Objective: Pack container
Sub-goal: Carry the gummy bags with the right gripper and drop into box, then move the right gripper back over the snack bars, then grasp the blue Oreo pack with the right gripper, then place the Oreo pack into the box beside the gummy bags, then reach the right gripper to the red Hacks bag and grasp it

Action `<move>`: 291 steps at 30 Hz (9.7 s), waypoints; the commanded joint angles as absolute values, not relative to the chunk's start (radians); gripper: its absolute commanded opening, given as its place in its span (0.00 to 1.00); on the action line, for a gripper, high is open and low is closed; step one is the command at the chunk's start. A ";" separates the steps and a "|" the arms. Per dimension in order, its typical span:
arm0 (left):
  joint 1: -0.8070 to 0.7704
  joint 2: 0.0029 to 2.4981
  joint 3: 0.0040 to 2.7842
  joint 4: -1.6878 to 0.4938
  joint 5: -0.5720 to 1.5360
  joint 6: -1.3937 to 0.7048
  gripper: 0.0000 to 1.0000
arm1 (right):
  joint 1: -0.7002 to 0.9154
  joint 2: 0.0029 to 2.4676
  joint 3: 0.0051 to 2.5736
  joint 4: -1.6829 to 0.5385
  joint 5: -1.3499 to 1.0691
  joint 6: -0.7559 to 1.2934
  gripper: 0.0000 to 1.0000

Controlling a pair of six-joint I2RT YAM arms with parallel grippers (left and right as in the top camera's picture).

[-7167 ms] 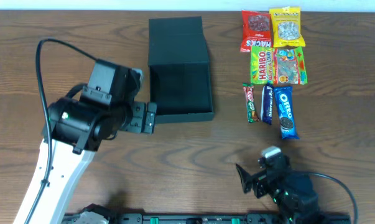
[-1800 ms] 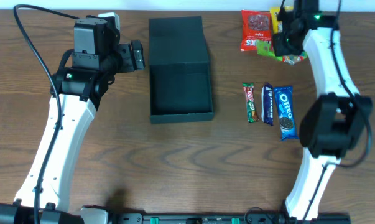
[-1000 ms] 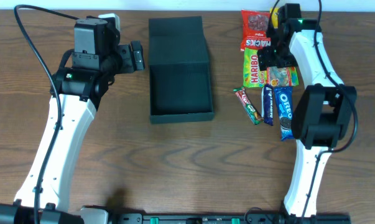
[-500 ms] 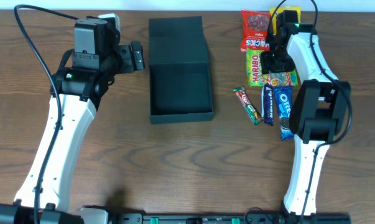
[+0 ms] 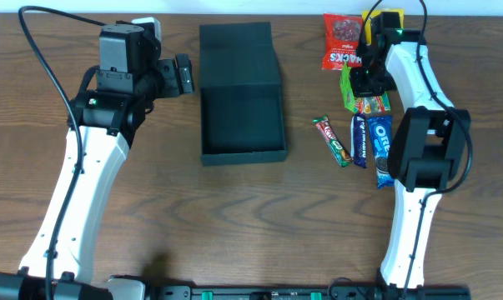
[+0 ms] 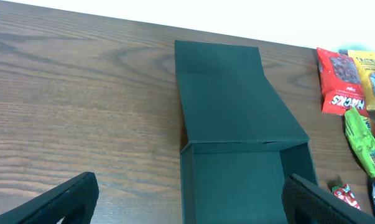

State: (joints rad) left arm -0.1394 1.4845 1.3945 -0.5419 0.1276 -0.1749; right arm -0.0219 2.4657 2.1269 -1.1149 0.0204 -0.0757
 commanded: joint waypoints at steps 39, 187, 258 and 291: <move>0.046 1.248 1.432 -0.516 0.094 -0.021 0.95 | 0.510 2.231 2.204 -1.275 -0.331 -0.929 0.01; -0.015 1.477 1.432 -0.421 0.203 0.023 0.95 | 0.178 2.016 1.897 -1.100 -0.181 0.145 0.29; -0.015 1.477 1.432 -0.481 0.203 0.022 0.95 | 0.065 2.392 2.125 -0.598 0.086 0.056 0.89; -0.015 1.477 1.432 -0.493 0.203 0.000 0.95 | 0.054 2.592 2.234 -0.389 0.097 0.080 0.36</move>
